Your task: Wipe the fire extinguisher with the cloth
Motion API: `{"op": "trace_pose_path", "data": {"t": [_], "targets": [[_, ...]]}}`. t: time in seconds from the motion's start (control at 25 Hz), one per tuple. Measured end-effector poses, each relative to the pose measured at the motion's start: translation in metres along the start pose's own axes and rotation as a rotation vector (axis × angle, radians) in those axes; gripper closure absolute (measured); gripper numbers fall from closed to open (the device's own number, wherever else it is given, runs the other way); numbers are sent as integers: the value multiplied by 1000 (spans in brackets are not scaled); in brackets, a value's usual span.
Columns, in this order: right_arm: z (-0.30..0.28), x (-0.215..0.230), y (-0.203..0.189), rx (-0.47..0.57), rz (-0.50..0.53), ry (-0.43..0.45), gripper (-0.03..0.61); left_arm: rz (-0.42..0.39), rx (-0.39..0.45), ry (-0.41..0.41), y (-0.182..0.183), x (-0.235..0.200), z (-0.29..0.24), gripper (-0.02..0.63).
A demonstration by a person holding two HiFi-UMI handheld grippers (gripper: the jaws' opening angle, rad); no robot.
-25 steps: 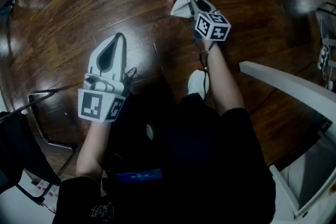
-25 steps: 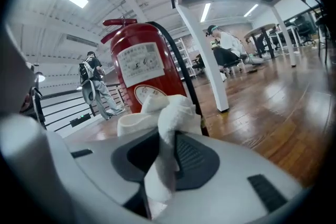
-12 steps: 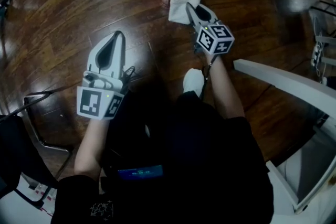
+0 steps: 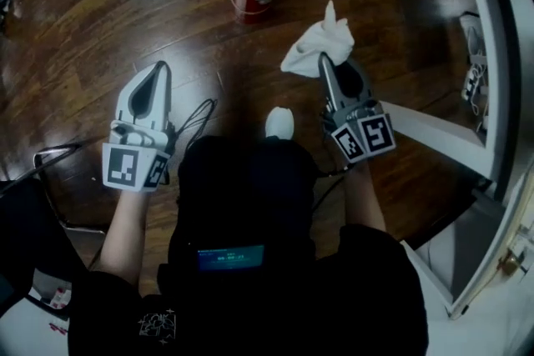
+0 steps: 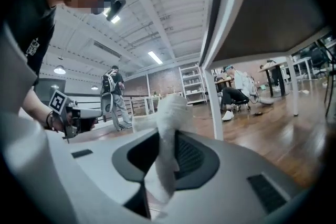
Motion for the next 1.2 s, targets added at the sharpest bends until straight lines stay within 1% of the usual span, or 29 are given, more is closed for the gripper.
{"op": "trace_pose_path", "data": {"t": [0.16,0.24,0.32,0.48,0.56,0.64,0.72,0.8,0.84,0.92,1.04,1.2], "targets": [[73,-41,97,-39,13,-23,483,10,-61,25,92,20,33,612],[104,-65,147,-75,17,-34,483,3,-79,20,146,33,48,612],[131,-89,192,-105,-6,-40,483,-14,-90,0,201,46,64,612],[184,-142,280,-128,-71,-77,483,-37,-98,-71,311,74,108,612],[210,-167,324,-133,-95,-90,482,-43,-93,-81,362,89,127,612],[231,-186,364,-118,-112,-95,482,-34,-66,-79,401,100,143,612],[242,-208,400,-84,-107,-103,482,-32,-30,-88,432,103,159,612],[246,-238,432,-50,-81,-117,482,-51,-5,-99,460,97,179,612],[248,-253,445,-33,-70,-128,482,-60,7,-102,472,94,191,612],[255,-279,466,6,-57,-146,482,-50,33,-114,491,96,216,612],[252,-303,484,60,-40,-158,482,-37,44,-113,503,98,241,612],[260,-337,496,106,24,-179,482,-40,79,-128,507,111,264,612]]}}
Point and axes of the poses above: the fingertips, and each gripper's own axes: z backward along the fingers, x to its right, y out of its top, the point moved 8 cm from there along z, backward along the fingers
